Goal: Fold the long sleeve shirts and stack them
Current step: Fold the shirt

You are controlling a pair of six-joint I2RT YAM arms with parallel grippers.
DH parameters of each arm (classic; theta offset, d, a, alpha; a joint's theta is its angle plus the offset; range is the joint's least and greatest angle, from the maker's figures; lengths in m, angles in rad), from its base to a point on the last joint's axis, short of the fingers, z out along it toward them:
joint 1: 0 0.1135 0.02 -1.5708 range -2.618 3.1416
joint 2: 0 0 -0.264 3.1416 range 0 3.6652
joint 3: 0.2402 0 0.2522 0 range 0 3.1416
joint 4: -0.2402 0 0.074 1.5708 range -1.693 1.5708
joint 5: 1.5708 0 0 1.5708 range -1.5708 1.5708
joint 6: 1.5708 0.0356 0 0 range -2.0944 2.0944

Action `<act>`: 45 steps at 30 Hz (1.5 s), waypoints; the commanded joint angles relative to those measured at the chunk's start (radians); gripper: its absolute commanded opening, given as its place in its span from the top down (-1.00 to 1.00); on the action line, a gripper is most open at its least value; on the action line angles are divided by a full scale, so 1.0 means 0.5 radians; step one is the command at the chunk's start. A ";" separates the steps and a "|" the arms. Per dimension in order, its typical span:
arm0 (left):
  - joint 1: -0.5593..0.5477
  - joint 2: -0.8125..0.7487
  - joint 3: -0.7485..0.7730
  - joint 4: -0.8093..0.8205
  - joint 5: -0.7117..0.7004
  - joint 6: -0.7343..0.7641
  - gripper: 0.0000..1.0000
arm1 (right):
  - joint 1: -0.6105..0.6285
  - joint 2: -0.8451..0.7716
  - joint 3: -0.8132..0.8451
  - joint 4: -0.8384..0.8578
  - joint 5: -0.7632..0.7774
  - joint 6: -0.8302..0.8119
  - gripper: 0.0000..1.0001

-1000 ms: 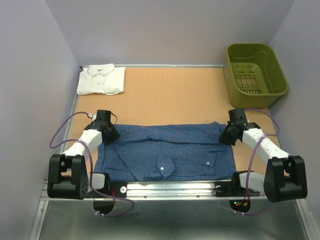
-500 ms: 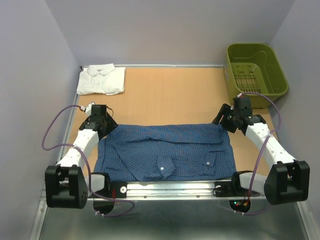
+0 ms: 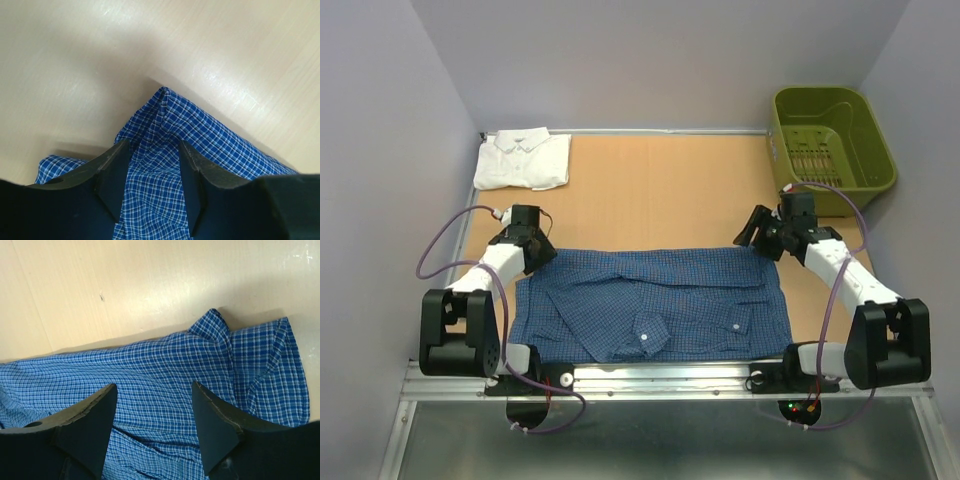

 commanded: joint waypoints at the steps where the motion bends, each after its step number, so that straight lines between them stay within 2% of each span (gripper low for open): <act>1: 0.013 0.029 0.069 0.050 0.005 0.036 -0.07 | 0.014 0.047 -0.035 0.199 -0.071 -0.035 -0.33; 8: 0.013 0.094 0.053 0.090 0.029 0.033 0.03 | 0.036 0.163 -0.059 0.291 -0.126 -0.032 -0.33; 12: 0.013 0.109 0.053 0.084 0.029 0.039 0.14 | 0.039 0.203 -0.117 0.331 -0.083 -0.048 -0.33; 16: 0.013 0.121 0.047 0.068 0.020 0.030 0.37 | 0.036 0.234 -0.176 0.344 0.033 -0.014 -0.32; 18: 0.013 0.130 0.053 0.053 -0.001 0.033 0.56 | 0.039 0.243 -0.210 0.347 0.128 0.017 -0.31; 19: 0.013 0.130 0.050 0.050 -0.001 0.033 0.56 | 0.036 0.249 -0.210 0.347 0.150 0.023 -0.31; 24: 0.013 0.143 0.053 0.013 -0.044 0.033 0.97 | 0.036 0.295 -0.240 0.353 0.181 0.026 -0.30; 25: 0.016 0.143 0.068 -0.027 -0.056 0.027 1.00 | 0.039 0.301 -0.246 0.353 0.190 0.029 -0.30; 34: 0.028 0.048 0.206 -0.502 -0.155 -0.025 1.00 | 0.036 0.271 -0.268 0.347 0.389 0.090 -0.29; 42: 0.068 0.115 0.219 -0.622 -0.004 0.030 1.00 | 0.033 0.259 -0.244 0.291 0.601 0.185 -0.29; 45: 0.089 0.103 0.210 -0.628 0.002 0.036 0.94 | 0.033 0.234 -0.198 0.276 0.628 0.204 -0.28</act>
